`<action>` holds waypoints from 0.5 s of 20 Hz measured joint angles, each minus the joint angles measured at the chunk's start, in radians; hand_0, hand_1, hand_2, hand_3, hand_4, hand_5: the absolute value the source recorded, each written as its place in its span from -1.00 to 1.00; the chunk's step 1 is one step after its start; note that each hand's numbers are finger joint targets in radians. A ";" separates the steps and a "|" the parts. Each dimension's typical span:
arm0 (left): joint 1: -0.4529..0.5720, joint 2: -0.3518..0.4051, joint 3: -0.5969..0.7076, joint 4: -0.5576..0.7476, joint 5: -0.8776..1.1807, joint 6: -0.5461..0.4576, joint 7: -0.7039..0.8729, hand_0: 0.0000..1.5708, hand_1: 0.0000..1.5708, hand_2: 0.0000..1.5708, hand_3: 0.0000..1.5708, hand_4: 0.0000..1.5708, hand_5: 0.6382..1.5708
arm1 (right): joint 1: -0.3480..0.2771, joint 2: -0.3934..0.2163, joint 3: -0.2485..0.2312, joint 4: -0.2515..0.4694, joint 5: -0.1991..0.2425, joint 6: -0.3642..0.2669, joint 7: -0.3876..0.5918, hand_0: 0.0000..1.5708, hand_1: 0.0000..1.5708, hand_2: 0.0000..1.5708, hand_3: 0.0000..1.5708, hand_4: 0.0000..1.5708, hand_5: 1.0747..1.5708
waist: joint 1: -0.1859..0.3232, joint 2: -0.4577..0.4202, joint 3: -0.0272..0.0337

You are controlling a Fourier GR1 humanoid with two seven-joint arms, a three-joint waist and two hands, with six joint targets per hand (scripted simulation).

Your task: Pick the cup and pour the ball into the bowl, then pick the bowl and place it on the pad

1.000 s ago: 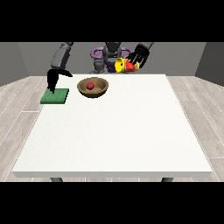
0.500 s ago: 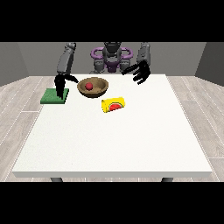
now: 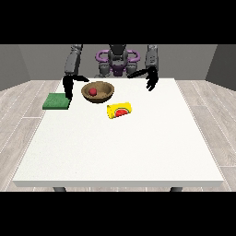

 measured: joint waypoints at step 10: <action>-0.024 -0.020 -0.076 -0.099 0.001 -0.029 0.060 -1.00 -1.00 -1.00 -1.00 -1.00 0.97 | 0.056 -0.002 -0.035 0.086 -0.012 0.028 -0.177 -1.00 -1.00 -1.00 -1.00 -0.85 0.82 | 0.089 0.028 -0.0319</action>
